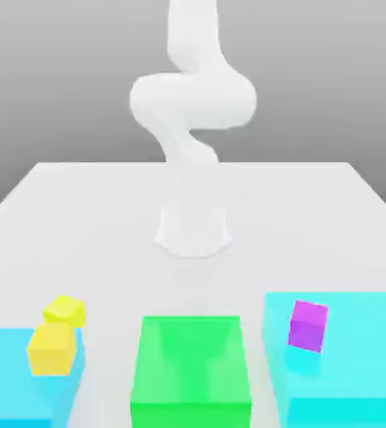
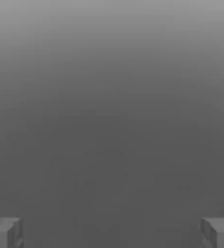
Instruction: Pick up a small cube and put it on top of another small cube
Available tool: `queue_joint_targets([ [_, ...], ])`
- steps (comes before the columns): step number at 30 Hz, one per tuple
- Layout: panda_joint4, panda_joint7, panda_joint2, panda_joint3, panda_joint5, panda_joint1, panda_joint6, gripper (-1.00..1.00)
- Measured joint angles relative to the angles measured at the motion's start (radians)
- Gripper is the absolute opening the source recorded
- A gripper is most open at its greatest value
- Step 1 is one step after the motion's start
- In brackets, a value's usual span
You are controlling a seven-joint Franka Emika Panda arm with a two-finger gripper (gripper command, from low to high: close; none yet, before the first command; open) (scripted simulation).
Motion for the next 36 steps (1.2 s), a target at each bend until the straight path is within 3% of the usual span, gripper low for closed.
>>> queue_joint_targets([
  [9,-0.21,-0.066,0.338,-0.148,-0.07,-0.129,0.223,0.0],
  [15,-0.346,-0.148,0.556,-0.263,-0.059,-0.199,0.369,0.0],
  [20,-0.448,-0.291,0.744,-0.311,0.061,-0.274,0.491,0.0],
  [26,-0.421,-0.467,0.965,-0.119,0.289,-0.418,0.659,0.0],
  [27,-0.414,-0.48,0.997,-0.084,0.306,-0.448,0.685,-1.0],
  [33,-0.411,-0.488,1.013,-0.068,0.316,-0.462,0.697,-1.0],
  [36,-0.425,-0.45,0.951,-0.125,0.268,-0.416,0.647,-1.0],
])
